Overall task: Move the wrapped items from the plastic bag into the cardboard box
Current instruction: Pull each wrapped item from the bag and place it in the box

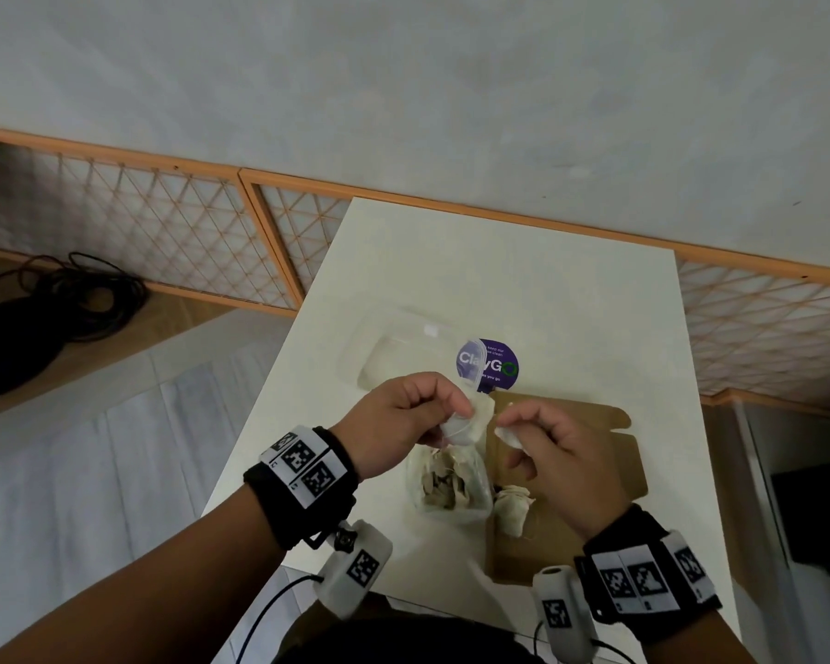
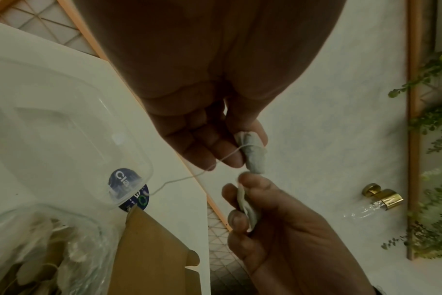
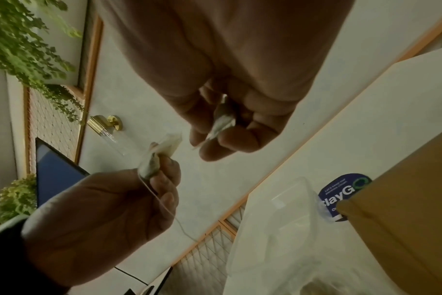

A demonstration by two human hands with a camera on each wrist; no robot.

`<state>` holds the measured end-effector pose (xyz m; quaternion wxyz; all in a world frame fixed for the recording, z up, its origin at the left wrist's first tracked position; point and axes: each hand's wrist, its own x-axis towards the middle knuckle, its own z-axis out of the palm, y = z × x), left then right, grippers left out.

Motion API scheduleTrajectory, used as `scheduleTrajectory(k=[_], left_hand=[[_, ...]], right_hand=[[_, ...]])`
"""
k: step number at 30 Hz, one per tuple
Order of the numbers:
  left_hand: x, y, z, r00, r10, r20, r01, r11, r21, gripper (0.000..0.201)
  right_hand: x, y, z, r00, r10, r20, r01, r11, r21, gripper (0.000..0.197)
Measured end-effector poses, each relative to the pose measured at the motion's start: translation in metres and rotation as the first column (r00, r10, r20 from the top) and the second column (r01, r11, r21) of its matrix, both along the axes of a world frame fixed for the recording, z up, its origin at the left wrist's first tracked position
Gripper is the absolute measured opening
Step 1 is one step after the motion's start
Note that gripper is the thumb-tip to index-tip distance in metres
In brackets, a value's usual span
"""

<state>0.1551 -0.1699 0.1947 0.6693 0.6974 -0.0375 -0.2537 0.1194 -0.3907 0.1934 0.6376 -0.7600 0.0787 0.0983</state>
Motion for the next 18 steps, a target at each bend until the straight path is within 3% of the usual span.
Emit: scheduleTrajectory(k=[4, 8, 12, 16, 18], left_hand=[[0.0, -0.003, 0.003, 1.0, 0.001, 0.007, -0.001, 1.0, -0.023, 0.02], [-0.002, -0.01, 0.008, 0.996, 0.037, -0.08, -0.044, 0.996, -0.081, 0.013], [-0.003, -0.018, 0.005, 0.998, 0.058, -0.035, -0.06, 0.997, -0.056, 0.043], [-0.004, -0.019, 0.003, 0.994, 0.055, 0.094, -0.051, 0.998, -0.044, 0.018], [-0.003, -0.017, 0.003, 0.991, 0.103, 0.087, -0.096, 0.992, -0.077, 0.022]], right_hand=[[0.003, 0.004, 0.005, 0.993, 0.115, -0.019, -0.114, 0.992, 0.044, 0.013], [0.003, 0.012, 0.007, 0.993, 0.1, 0.069, -0.098, 0.995, -0.035, 0.011], [0.001, 0.013, 0.01, 0.984, 0.133, 0.12, -0.126, 0.99, -0.061, 0.016], [-0.002, 0.012, 0.007, 0.966, 0.226, 0.123, -0.214, 0.971, -0.104, 0.015], [-0.003, 0.009, 0.006, 0.969, 0.219, 0.116, -0.205, 0.971, -0.124, 0.013]])
